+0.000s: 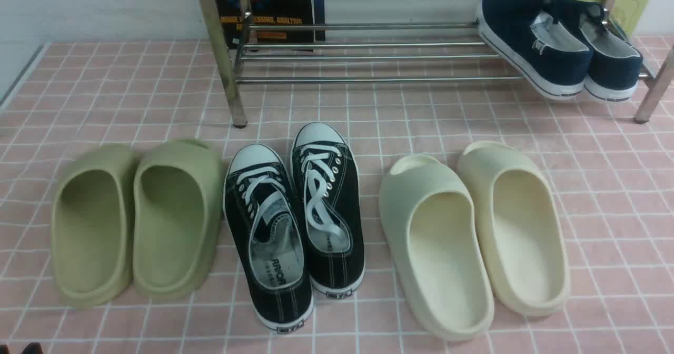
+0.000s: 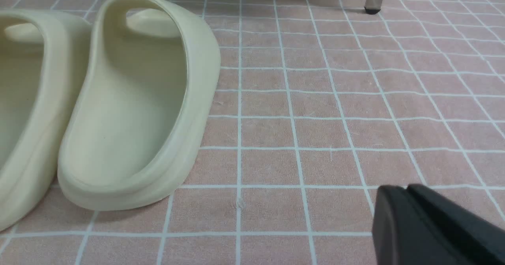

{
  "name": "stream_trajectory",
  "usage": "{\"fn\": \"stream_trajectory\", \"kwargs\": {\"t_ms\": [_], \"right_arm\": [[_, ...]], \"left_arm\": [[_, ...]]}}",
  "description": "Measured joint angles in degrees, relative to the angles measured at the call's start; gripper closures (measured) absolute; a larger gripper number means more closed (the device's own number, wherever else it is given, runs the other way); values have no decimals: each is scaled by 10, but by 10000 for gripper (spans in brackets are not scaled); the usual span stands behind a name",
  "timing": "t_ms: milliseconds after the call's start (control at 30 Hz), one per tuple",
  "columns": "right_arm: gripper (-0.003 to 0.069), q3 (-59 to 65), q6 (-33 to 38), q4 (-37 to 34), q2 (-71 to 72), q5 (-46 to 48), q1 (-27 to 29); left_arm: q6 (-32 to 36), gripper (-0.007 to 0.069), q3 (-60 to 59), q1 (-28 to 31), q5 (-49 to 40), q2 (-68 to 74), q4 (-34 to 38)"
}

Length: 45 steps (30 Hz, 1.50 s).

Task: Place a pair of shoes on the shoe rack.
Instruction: Use the left arm to grab the shoe closest to it

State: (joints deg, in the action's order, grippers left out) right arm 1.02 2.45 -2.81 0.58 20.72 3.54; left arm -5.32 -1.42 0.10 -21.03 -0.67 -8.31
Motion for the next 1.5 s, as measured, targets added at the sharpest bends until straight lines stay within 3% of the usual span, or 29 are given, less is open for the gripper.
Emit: {"fn": "stream_trajectory", "kwargs": {"t_ms": [1500], "right_arm": [[622, 0, 0, 0, 0, 0, 0]], "left_arm": [[-15, 384, 0, 0, 1, 0, -6]]}}
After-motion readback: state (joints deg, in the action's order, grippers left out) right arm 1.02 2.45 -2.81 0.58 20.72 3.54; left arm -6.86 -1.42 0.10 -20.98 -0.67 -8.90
